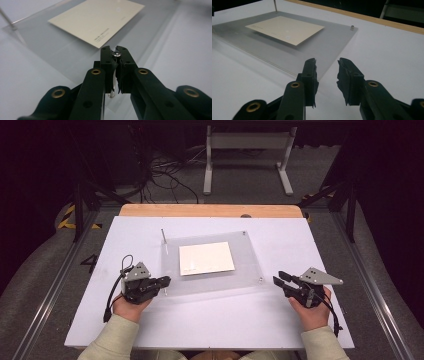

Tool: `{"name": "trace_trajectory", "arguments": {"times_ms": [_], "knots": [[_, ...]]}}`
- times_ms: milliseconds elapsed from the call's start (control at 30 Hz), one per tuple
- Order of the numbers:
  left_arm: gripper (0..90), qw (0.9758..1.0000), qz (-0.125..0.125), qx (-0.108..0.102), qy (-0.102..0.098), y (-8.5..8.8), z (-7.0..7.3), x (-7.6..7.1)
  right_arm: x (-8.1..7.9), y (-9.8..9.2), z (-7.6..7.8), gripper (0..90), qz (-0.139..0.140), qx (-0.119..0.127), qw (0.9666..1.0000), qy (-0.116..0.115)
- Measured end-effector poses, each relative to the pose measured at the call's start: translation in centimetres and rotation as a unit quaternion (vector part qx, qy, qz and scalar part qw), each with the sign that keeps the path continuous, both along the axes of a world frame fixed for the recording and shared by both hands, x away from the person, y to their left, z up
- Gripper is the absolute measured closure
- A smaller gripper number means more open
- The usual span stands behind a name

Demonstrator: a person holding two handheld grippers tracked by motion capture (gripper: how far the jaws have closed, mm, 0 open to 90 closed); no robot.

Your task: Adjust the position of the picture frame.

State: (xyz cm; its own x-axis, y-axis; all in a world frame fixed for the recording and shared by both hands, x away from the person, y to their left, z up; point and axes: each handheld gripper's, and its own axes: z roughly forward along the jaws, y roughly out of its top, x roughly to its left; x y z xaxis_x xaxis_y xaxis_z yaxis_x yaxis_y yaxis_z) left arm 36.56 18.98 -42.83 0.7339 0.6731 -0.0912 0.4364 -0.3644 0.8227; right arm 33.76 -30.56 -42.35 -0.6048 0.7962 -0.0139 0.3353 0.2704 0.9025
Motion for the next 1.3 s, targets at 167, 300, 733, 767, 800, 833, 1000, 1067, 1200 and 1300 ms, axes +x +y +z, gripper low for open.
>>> {"name": "trace_trajectory", "arguments": {"times_ms": [167,300,733,767,800,833,1000,1067,1200,1300], "knots": [[84.3,0.9991,0.038,0.018,-0.006,0.5,-0.7,0.7,0.6,0.9,-0.4,67.3,0.015,-0.004,0.9997,0.019],[83.8,0.9973,0.068,0.027,-0.002,1.1,-1.6,1.6,0.9,1.9,-0.6,67.7,0.037,-0.008,0.9988,0.029],[55.2,0.9976,0.069,-0.007,0.001,1.5,-1.6,1.4,3.2,5.4,-2.1,71.3,0.088,-0.04,0.9914,0.087],[53.6,0.9975,0.07,-0.01,-0.001,1.5,-1.5,1.3,3.4,5.6,-2.2,71.3,0.092,-0.042,0.9907,0.09],[52.1,0.9976,0.068,-0.013,-0.002,1.5,-1.5,1.3,3.6,5.8,-2.4,71.3,0.094,-0.045,0.9901,0.093],[51.1,0.9976,0.067,-0.014,-0.007,1.6,-1.5,1.2,3.8,5.9,-2.5,71.4,0.095,-0.049,0.9898,0.095],[46.9,0.9971,0.07,-0.025,-0.013,1.9,-1.3,0.9,4.5,6.2,-2.8,72.5,0.091,-0.058,0.9891,0.1],[46.2,0.9967,0.075,-0.027,-0.017,2.0,-1.2,0.8,4.8,6.3,-3.1,74.0,0.085,-0.066,0.9886,0.105],[45.3,0.9965,0.075,-0.029,-0.021,2.3,-1.1,0.7,4.9,6.6,-3.0,83.3,0.094,-0.074,0.9877,0.1],[45.0,0.996,0.08,-0.032,-0.026,2.4,-1.0,0.5,4.7,6.7,-2.9,83.6,0.106,-0.084,0.9859,0.099]]}}
